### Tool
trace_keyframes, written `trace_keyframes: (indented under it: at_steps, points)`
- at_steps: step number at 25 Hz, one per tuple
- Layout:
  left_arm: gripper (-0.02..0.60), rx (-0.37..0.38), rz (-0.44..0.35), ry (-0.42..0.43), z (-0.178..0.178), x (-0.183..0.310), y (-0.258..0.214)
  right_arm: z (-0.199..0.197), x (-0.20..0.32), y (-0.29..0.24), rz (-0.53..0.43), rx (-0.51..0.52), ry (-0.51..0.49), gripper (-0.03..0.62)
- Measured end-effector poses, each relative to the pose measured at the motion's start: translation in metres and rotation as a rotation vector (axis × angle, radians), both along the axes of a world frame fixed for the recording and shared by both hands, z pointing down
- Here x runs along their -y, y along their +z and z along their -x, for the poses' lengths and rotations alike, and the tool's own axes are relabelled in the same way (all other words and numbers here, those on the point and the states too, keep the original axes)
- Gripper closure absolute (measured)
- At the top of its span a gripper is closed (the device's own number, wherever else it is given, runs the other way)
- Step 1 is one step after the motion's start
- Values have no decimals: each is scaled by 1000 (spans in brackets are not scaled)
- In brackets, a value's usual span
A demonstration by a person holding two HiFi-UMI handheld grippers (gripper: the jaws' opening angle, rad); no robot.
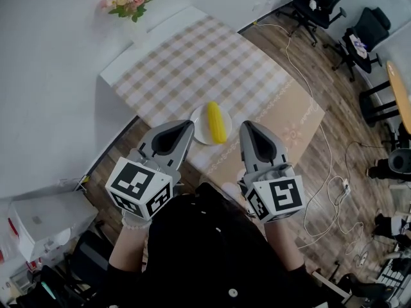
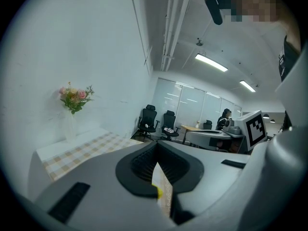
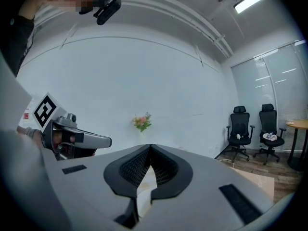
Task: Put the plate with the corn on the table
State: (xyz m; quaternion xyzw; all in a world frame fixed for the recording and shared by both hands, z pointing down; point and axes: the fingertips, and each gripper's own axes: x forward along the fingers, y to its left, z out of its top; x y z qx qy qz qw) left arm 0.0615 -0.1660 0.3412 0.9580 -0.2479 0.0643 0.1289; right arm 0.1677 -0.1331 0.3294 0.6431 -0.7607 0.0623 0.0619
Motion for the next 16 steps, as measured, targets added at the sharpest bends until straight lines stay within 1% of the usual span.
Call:
trace_keyframes:
  at_steps: [6,11,16]
  points:
    - [568,-15,19,-7,2,1,0,1,-1,2,8,-4,-5,553]
    - [568,5,16,-18,3,1,2,4,-2,5,17,5,-12,553]
    - [568,8,11,-38,3,1,1,4,-1,5,19,10,-19,553]
